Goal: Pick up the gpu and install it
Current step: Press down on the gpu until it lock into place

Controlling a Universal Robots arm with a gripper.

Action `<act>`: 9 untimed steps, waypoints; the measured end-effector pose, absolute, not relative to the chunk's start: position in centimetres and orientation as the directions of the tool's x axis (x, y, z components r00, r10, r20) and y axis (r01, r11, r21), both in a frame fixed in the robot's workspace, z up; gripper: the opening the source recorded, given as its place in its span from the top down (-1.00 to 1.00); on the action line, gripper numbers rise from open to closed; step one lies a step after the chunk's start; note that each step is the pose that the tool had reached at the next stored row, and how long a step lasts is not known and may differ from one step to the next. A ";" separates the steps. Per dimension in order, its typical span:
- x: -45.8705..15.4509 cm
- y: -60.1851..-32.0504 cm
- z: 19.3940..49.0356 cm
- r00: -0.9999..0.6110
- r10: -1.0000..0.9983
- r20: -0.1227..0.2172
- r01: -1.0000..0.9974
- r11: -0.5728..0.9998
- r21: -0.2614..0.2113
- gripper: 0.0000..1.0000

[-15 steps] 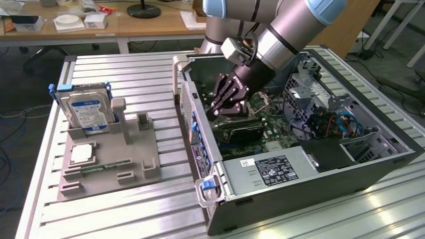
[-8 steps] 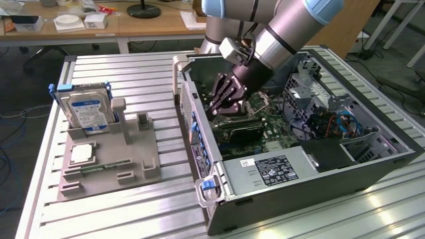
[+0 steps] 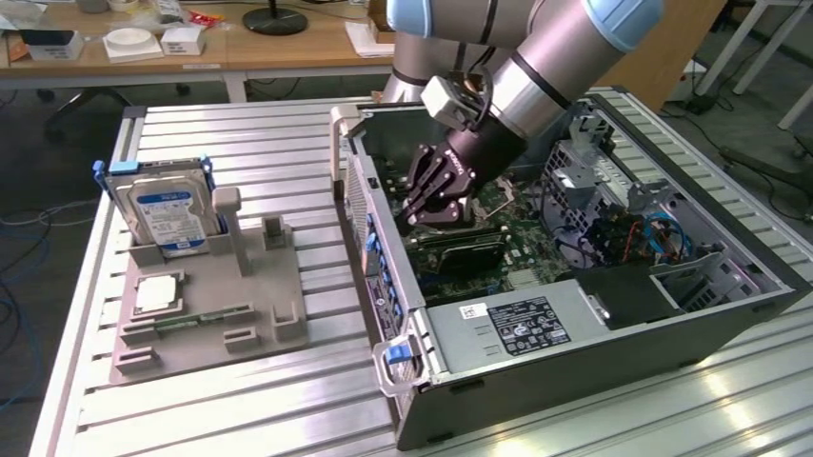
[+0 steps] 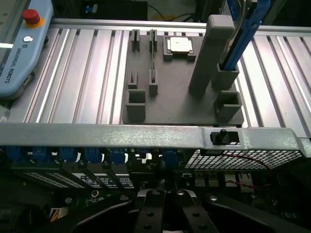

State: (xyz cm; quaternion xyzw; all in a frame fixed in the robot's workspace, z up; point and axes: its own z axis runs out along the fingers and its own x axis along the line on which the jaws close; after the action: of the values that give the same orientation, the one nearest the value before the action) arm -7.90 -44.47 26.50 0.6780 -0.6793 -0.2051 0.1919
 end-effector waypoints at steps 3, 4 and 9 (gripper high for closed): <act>-7.9 -44.5 26.5 -0.007 -1.000 -0.017 -0.842 -0.003 0.539 0.80; -7.9 -44.5 26.5 -0.007 -1.000 -0.017 -0.842 -0.003 0.539 0.80; -7.8 -44.5 26.4 -0.007 -1.000 -0.017 -0.842 -0.004 0.539 0.80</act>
State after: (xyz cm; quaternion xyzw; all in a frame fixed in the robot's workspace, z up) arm -7.75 -44.47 26.39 0.6780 -0.6793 -0.2050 0.1920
